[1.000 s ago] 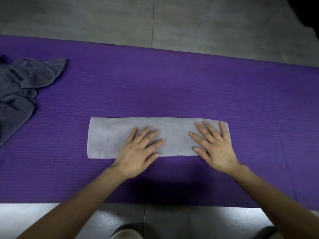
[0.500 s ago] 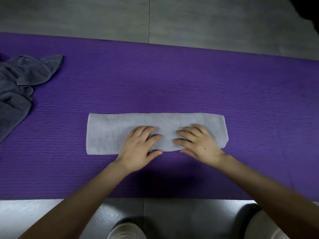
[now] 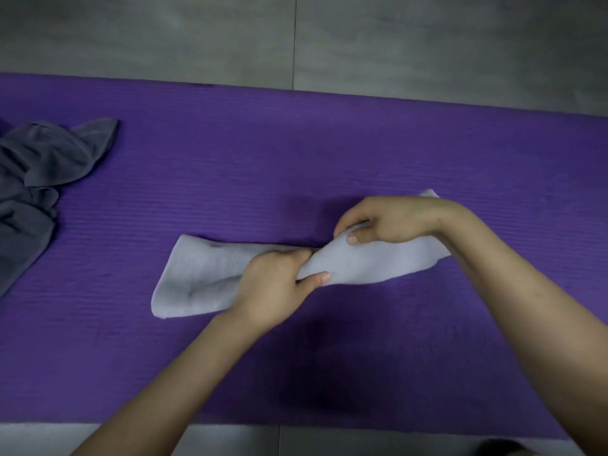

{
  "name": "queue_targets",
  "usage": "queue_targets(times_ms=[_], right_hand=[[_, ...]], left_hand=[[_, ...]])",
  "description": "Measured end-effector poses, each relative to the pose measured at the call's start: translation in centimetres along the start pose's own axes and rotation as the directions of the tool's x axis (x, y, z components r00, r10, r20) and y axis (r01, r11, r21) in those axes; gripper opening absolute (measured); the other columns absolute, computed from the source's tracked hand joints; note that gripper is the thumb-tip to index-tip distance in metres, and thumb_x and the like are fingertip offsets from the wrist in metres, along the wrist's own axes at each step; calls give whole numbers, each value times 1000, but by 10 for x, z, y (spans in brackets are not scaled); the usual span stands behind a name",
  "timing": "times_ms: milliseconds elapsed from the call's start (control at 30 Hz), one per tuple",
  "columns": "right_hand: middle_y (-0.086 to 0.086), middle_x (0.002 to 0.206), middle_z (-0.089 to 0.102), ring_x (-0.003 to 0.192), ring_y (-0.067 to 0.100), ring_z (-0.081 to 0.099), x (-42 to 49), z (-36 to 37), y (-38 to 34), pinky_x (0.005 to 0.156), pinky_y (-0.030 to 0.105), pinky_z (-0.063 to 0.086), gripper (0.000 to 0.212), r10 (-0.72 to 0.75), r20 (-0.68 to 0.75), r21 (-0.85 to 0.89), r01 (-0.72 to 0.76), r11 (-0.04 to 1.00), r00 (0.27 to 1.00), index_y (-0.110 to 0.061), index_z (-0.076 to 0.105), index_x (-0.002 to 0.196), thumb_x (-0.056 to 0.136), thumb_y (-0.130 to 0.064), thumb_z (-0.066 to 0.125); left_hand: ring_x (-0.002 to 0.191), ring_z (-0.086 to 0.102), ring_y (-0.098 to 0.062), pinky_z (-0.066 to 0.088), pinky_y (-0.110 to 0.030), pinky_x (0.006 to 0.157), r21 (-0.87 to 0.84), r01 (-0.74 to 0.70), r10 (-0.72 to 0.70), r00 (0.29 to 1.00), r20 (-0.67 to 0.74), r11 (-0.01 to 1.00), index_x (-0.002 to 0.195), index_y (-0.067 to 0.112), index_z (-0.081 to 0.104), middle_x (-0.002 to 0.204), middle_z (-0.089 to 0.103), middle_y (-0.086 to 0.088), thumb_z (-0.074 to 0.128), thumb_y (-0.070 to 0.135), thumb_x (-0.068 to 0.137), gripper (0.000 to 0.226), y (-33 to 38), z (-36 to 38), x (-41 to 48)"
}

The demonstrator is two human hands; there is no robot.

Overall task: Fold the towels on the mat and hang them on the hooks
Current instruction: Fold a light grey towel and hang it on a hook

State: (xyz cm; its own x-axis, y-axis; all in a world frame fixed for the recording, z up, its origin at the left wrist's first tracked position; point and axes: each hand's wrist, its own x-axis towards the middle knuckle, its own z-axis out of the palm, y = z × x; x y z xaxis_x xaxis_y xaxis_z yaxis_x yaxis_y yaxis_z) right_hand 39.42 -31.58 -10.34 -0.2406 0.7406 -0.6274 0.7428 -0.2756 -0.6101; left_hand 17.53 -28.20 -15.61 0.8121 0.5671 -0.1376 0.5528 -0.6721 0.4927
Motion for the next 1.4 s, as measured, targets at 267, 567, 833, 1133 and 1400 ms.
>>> queue_targets(times_ms=[267,567,833,1133,1400], right_hand=[[-3,107,66,102,19,58,5,18,2,88,30,38,27,274,-791,172,-230,958,547,-22,64,113,91,-33,53],[4,147,38,133,24,40,-112,48,-74,105,36,36,93,855,-58,987,-101,128,516,-24,11,150,78,-61,58],[6,132,53,100,9,58,-273,-54,-167,74,17,48,82,792,-121,992,56,109,599,-23,19,148,82,-36,67],[6,101,68,89,12,65,-453,-169,-271,81,31,53,79,667,-379,876,17,482,641,-40,26,141,81,-18,72],[-4,126,57,111,17,56,-572,-246,-329,90,27,47,57,525,-559,669,-24,742,642,-24,45,136,85,-18,68]], left_hand=[[78,58,-12,39,-24,69,-227,251,-225,965,134,941,103,30,56,79,62,13,58,51,84,28,4,-34,49],[74,57,3,43,-8,60,-630,548,-405,835,373,550,102,29,53,81,61,15,60,31,89,15,123,-112,26],[95,67,-22,53,-40,85,-777,628,-512,680,526,36,106,19,57,99,71,-7,70,20,81,28,262,-256,-17],[85,64,-12,50,-22,73,-812,537,-528,769,359,229,116,26,44,93,68,-6,70,2,79,51,394,-439,-32],[92,62,-14,47,-12,77,-495,203,-171,979,109,845,127,26,52,112,65,6,82,7,65,71,469,-553,-34]])
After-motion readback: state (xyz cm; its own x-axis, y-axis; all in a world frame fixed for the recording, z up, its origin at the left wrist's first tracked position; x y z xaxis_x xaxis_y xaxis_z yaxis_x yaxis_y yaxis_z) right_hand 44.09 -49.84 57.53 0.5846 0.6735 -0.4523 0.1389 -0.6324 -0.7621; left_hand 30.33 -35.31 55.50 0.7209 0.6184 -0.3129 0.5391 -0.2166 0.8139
